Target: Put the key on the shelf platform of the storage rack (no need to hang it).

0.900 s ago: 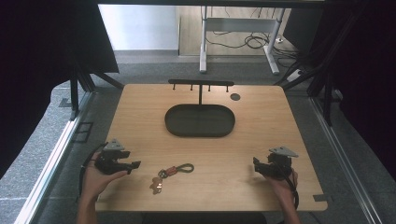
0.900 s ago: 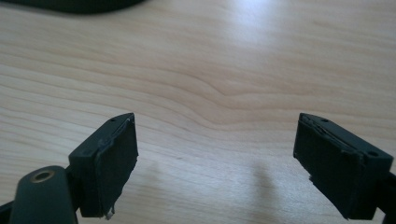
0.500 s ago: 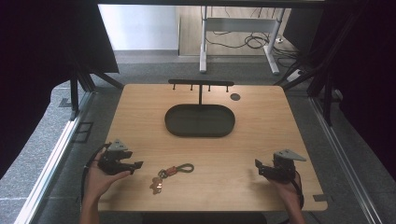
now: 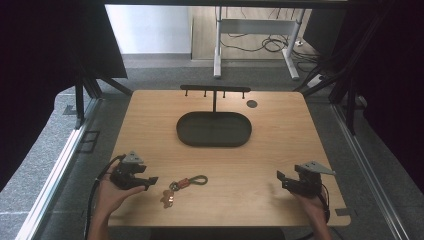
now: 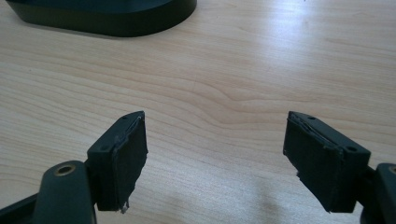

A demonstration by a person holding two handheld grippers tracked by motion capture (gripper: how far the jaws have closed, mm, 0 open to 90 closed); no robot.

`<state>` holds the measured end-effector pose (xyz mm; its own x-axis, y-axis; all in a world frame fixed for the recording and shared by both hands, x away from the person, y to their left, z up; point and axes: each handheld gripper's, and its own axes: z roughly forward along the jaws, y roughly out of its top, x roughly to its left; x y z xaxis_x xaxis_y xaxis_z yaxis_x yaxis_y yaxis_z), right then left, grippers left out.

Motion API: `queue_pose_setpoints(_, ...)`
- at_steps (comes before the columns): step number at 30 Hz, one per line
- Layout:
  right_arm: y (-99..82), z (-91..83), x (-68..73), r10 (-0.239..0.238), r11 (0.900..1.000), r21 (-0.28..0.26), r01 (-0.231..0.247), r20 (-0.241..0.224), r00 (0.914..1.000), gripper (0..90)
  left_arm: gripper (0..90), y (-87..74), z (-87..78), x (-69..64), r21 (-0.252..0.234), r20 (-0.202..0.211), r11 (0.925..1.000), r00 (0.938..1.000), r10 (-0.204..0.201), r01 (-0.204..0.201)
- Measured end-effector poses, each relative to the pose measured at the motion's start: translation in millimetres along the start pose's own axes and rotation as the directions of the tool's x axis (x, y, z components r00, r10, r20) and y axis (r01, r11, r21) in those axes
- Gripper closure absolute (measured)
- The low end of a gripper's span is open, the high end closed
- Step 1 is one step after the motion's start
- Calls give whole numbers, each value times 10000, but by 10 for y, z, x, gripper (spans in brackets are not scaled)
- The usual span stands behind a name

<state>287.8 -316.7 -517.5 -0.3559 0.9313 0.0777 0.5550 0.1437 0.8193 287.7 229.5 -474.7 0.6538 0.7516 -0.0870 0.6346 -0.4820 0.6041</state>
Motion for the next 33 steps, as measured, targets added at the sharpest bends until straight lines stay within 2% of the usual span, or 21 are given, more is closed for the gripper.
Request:
queue_pose_setpoints(7,-33,-22,-18,131,9999,-92,-131,9,9999,231,334,144,-71,-68,-189,290,9991,9988,388,-382)
queue_pose_setpoints(10,-46,-19,-17,58,10000,-34,-58,-12,10000,232,327,199,-86,-98,-202,619,9987,9970,474,-462)
queue_pose_setpoints(15,-36,-25,-16,282,9996,-70,-279,434,9987,232,326,251,-104,-123,-61,980,9973,9925,732,-729)
queue_pose_setpoints(21,-30,-13,-28,213,9997,-81,-211,198,9996,243,336,279,-108,-127,204,950,9966,9925,769,-792)
queue_pose_setpoints(33,-37,14,39,-268,9996,27,269,-212,9994,237,342,519,-141,-257,496,993,9883,9853,1391,-1445)
